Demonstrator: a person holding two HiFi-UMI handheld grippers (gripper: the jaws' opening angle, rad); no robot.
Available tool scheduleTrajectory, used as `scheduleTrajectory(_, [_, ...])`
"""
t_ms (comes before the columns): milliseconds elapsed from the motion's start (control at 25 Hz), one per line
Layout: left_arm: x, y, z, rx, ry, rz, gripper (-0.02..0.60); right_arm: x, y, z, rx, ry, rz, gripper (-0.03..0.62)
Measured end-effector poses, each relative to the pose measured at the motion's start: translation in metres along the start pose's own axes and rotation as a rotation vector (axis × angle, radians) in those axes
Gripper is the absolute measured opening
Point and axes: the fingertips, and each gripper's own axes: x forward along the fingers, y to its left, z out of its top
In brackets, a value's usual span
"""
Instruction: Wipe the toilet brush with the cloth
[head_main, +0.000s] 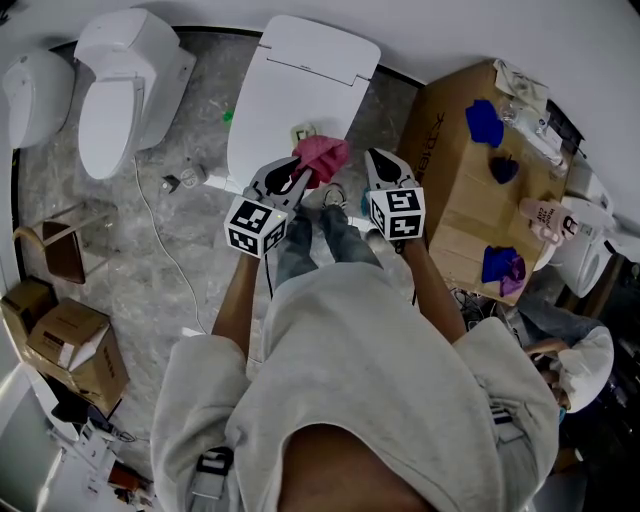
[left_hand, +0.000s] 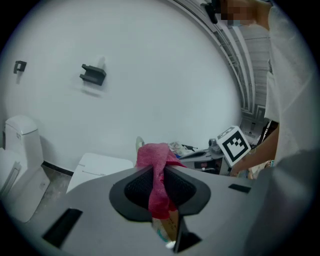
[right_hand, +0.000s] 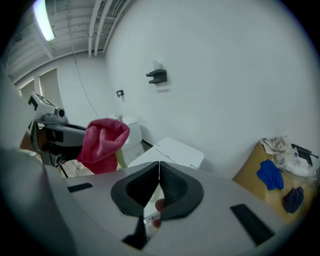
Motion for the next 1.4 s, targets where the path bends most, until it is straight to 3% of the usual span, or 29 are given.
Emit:
scheduleTrajectory(840, [0.034, 0.03, -0.073, -0.06, 0.191, -0.003, 0.074, 0.002, -0.008, -0.004, 0.007, 0.022, -0.021, 0.031])
scheduleTrajectory(1400, [0.041, 0.055, -0.128, -0.164, 0.32, 0.052, 0.074, 0.001, -0.011, -0.006, 0.005, 0.03, -0.027, 0.031])
